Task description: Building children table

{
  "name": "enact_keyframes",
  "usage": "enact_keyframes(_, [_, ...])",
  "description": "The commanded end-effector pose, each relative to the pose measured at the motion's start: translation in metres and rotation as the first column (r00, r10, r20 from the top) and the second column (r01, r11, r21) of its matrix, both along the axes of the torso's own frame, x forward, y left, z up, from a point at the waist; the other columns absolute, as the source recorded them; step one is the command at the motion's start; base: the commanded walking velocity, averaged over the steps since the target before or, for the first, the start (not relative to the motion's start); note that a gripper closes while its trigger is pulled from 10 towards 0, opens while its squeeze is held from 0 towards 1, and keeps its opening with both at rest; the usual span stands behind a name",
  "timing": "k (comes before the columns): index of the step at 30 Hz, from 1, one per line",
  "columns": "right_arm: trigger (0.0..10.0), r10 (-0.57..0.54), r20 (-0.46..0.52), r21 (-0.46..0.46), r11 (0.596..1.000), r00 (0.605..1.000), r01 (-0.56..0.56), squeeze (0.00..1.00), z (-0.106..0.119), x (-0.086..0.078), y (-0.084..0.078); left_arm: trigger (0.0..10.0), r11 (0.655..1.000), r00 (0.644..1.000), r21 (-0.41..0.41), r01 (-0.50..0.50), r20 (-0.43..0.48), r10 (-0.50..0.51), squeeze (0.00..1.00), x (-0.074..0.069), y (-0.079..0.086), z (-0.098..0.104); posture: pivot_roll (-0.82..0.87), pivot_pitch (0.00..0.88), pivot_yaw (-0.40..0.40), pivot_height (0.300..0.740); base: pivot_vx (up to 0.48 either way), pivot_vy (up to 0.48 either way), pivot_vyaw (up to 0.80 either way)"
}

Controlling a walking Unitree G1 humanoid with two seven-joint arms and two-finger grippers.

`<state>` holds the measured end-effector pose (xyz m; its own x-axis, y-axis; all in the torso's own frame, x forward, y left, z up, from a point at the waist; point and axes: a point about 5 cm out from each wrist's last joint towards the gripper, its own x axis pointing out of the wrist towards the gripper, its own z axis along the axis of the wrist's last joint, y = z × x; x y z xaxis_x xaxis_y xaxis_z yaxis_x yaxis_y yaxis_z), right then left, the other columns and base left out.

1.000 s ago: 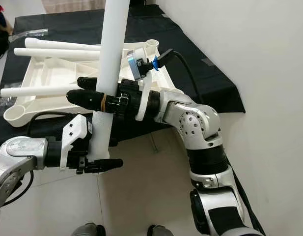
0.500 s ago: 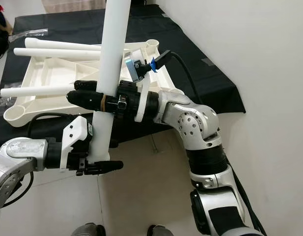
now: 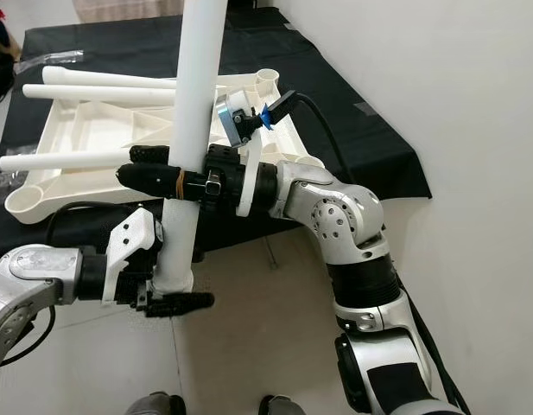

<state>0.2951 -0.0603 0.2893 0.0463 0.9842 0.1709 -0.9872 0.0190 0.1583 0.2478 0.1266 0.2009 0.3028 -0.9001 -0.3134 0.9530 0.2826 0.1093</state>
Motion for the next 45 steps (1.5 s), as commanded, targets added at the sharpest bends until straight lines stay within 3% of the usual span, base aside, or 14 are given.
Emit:
enact_keyframes(1, [0.0, 0.007, 0.025, 0.001, 1.0, 1.0, -0.007, 0.0, 0.004, -0.001, 0.0, 10.0, 1.0, 1.0, -0.005, 0.008, -0.015, -0.008, 1.0, -0.003, 0.001, -0.001, 0.05, 0.156, -0.018, 0.74, 0.0, 0.0, 0.0])
enact_keyframes(7, [0.0, -0.034, 0.018, -0.002, 0.999, 0.999, 0.034, 0.0, 0.0, 0.004, -0.005, 10.0, 0.999, 0.997, 0.011, -0.043, 0.06, 0.042, 1.0, 0.006, 0.003, 0.004, 0.06, 0.157, -0.021, 0.74, 0.0, 0.0, 0.0])
enact_keyframes(8, [0.0, -0.061, 0.019, -0.003, 0.998, 0.998, 0.061, 0.0, -0.001, 0.008, -0.007, 10.0, 0.998, 0.996, 0.018, -0.054, 0.078, 0.053, 0.0, 0.008, 0.004, 0.005, 0.06, 0.157, -0.021, 0.74, 0.0, 0.0, 0.0])
enact_keyframes(23, [0.0, -0.41, 0.099, -0.107, 0.901, 0.906, 0.42, 0.0, -0.005, 0.053, -0.065, 10.0, 0.978, 0.934, 0.004, -0.208, 0.297, 0.197, 0.0, 0.028, 0.017, 0.036, 0.06, 0.142, -0.019, 0.74, 0.0, 0.0, 0.0])
enact_keyframes(28, [0.0, -0.658, 0.178, 0.005, 0.744, 0.732, 0.668, 0.0, 0.029, 0.075, -0.102, 10.0, 0.936, 0.846, -0.108, -0.336, 0.402, 0.35, 0.0, 0.037, 0.018, 0.045, 0.06, 0.131, -0.02, 0.74, 0.0, 0.0, 0.0])
enact_keyframes(30, [0.0, -0.787, 0.231, 0.039, 0.595, 0.572, 0.803, 0.0, 0.045, 0.087, -0.118, 10.0, 0.904, 0.819, -0.18, -0.388, 0.381, 0.428, 0.0, 0.038, 0.012, 0.042, 0.06, 0.123, -0.017, 0.74, 0.0, 0.0, 0.0])
enact_keyframes(32, [0.0, -0.787, 0.231, 0.039, 0.595, 0.572, 0.803, 0.0, 0.045, 0.087, -0.118, 10.0, 0.904, 0.819, -0.18, -0.388, 0.381, 0.428, 0.0, 0.038, 0.012, 0.042, 0.06, 0.123, -0.017, 0.74, 0.0, 0.0, 0.0])
enact_keyframes(34, [0.0, -0.863, 0.27, 0.043, 0.453, 0.426, 0.89, 0.0, 0.051, 0.096, -0.129, 10.0, 0.883, 0.813, -0.213, -0.418, 0.346, 0.469, 0.0, 0.035, 0.003, 0.034, 0.06, 0.118, -0.018, 0.74, 0.0, 0.0, 0.0])
enact_keyframes(35, [0.0, -0.863, 0.27, 0.043, 0.453, 0.426, 0.89, 0.0, 0.051, 0.096, -0.129, 10.0, 0.883, 0.813, -0.213, -0.418, 0.346, 0.469, 0.0, 0.035, 0.003, 0.034, 0.06, 0.118, -0.018, 0.74, 0.0, 0.0, 0.0])
enact_keyframes(36, [6.4, -0.878, 0.279, 0.061, 0.421, 0.39, 0.905, 0.0, 0.052, 0.098, -0.13, 10.0, 0.856, 0.801, -0.26, -0.448, 0.31, 0.513, 0.0, 0.033, -0.002, 0.028, 0.06, 0.116, -0.021, 0.74, 0.0, 0.0, 0.0])
enact_keyframes(37, [10.0, -0.87, 0.272, 0.119, 0.455, 0.412, 0.882, 0.0, 0.056, 0.094, -0.123, 10.0, 0.812, 0.779, -0.302, -0.499, 0.256, 0.573, 0.0, 0.032, -0.007, 0.024, 0.06, 0.111, -0.024, 0.74, 0.0, 0.0, 0.0])
enact_keyframes(40, [10.0, -0.836, 0.189, 0.269, 0.549, 0.515, 0.791, 0.0, 0.063, 0.08, -0.105, 10.0, 0.727, 0.701, -0.336, -0.598, 0.22, 0.678, 0.0, 0.03, -0.011, 0.019, 0.06, 0.111, -0.024, 0.74, 0.0, 0.0, 0.0])
enact_keyframes(43, [10.0, -0.833, 0.185, 0.286, 0.553, 0.521, 0.783, 0.0, 0.061, 0.079, -0.1, 10.0, 0.706, 0.681, -0.371, -0.604, 0.22, 0.698, 0.0, 0.029, -0.013, 0.02, 0.07, 0.101, -0.021, 0.74, 0.0, 0.0, 0.0])
enact_keyframes(45, [10.0, -0.835, 0.208, 0.292, 0.549, 0.509, 0.783, 0.0, 0.053, 0.075, -0.091, 10.0, 0.627, 0.635, -0.44, -0.643, 0.152, 0.758, 0.0, 0.033, -0.013, 0.022, 0.07, 0.096, -0.023, 0.74, 0.0, 0.0, 0.0])
